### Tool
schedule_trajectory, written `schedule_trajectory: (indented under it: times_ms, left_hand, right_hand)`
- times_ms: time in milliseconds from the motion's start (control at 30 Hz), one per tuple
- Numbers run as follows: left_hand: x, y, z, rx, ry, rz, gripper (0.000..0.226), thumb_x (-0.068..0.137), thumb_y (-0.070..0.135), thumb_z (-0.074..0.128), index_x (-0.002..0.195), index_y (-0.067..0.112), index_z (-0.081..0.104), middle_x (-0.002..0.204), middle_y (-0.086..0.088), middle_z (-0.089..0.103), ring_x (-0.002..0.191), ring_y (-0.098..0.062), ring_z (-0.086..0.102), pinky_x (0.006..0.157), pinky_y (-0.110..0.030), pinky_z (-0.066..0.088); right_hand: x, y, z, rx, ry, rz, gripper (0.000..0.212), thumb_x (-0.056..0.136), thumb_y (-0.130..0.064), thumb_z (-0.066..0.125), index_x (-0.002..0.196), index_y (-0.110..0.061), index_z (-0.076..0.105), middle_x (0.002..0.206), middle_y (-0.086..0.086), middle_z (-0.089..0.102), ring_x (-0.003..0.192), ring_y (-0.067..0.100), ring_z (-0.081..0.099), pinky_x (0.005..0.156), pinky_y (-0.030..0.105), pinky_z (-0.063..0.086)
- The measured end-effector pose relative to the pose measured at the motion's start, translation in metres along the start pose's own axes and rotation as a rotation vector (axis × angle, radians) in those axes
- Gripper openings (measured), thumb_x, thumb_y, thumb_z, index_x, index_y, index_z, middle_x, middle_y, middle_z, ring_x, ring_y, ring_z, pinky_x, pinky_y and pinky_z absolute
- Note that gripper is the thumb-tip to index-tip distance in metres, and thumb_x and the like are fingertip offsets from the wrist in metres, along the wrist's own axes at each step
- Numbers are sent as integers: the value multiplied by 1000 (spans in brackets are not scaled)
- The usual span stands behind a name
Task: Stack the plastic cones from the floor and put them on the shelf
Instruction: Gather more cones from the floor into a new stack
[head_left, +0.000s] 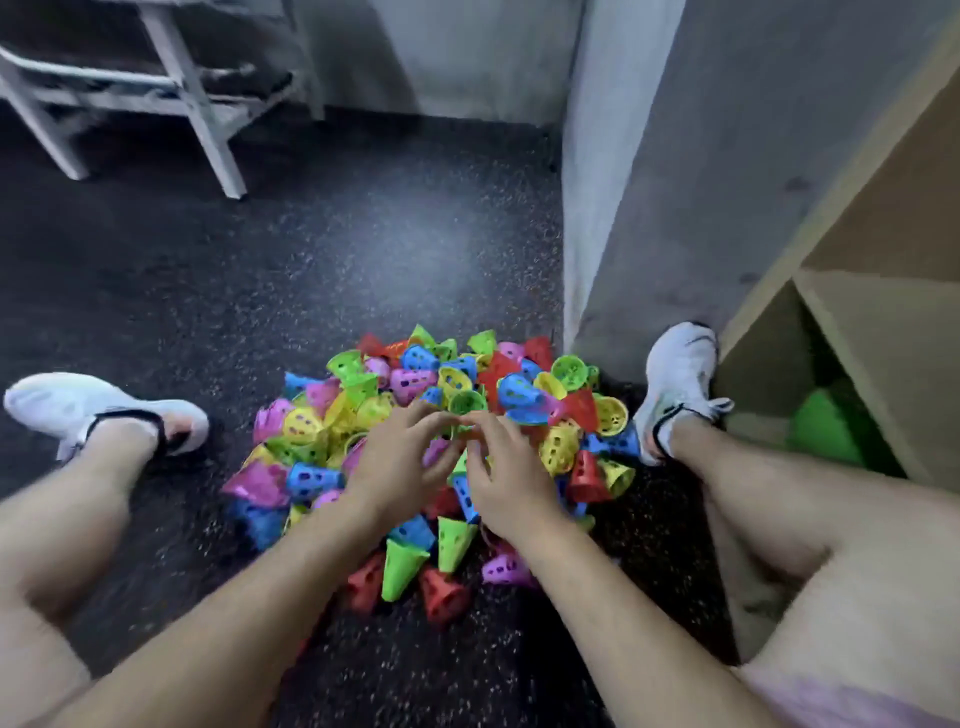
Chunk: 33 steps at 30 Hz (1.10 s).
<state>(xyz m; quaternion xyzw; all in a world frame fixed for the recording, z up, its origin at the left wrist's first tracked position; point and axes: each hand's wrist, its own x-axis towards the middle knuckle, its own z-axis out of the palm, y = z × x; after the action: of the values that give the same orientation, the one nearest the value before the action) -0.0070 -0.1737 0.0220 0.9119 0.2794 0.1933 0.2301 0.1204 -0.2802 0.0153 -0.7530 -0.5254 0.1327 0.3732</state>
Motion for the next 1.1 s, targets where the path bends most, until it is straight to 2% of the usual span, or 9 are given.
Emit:
schedule_trajectory:
  times_ms: [133,267,333,467,567,800,867,1000,1100]
  left_hand:
    - [-90,-56,23,58,-153,-194,42,88,45,52,114,19,73,108,-1,68,102,-25,65,86,-42,54]
    - [-153,-86,42,106,-279,-374,38,90,38,63,121,18,71,116,-1,65,108,-28,62,91,-45,51]
    - [-167,-94,48,125,-323,-445,40,90,33,67,127,17,67,121,-2,61,114,-27,59,95,-44,49]
    - [-178,-110,54,237,-286,-632,44,87,33,69,127,16,60,132,-5,49,120,-29,49,97,-44,47]
    - [-193,-125,55,356,-299,-852,63,83,41,76,131,13,47,136,-11,41,124,-33,42,100,-45,43]
    - [-212,-157,65,229,-472,-1070,99,72,49,89,144,14,30,145,-12,42,137,-31,42,110,-46,39]
    - [-216,-160,69,188,-481,-1101,96,75,45,89,144,13,31,144,-13,44,135,-33,46,109,-47,40]
    - [-224,-165,72,148,-420,-1085,54,88,28,76,125,11,41,131,-12,55,120,-35,58,99,-47,46]
    - [-231,-169,70,74,-402,-1059,39,92,27,69,120,13,46,121,-8,59,107,-32,62,95,-46,50]
  right_hand:
    - [-51,23,72,-228,-388,-123,44,96,-21,46,140,-20,46,125,2,54,114,26,54,93,42,46]
    - [-82,32,120,-317,-604,-145,41,98,-26,45,138,-19,46,125,4,53,111,29,55,82,41,47]
    - [-87,33,140,-334,-664,-163,41,98,-30,46,138,-20,45,126,3,52,113,27,55,83,41,49]
    - [-83,26,177,-292,-651,-164,39,96,-35,49,133,-21,48,121,0,54,110,25,56,80,42,52]
    - [-82,19,200,-269,-642,-182,39,94,-34,51,132,-23,51,120,-1,54,107,25,58,76,39,50]
    - [-93,14,229,-296,-615,-228,35,92,-30,56,125,-18,56,116,2,52,99,26,57,73,39,49]
    - [-94,15,233,-320,-580,-250,35,89,-28,59,122,-17,59,113,3,53,96,27,56,75,39,48]
    - [-94,16,237,-347,-534,-302,36,86,-25,61,121,-16,60,116,4,55,99,26,51,79,40,48]
    - [-94,13,245,-344,-518,-334,38,85,-19,62,123,-16,60,121,3,58,104,27,50,84,40,48]
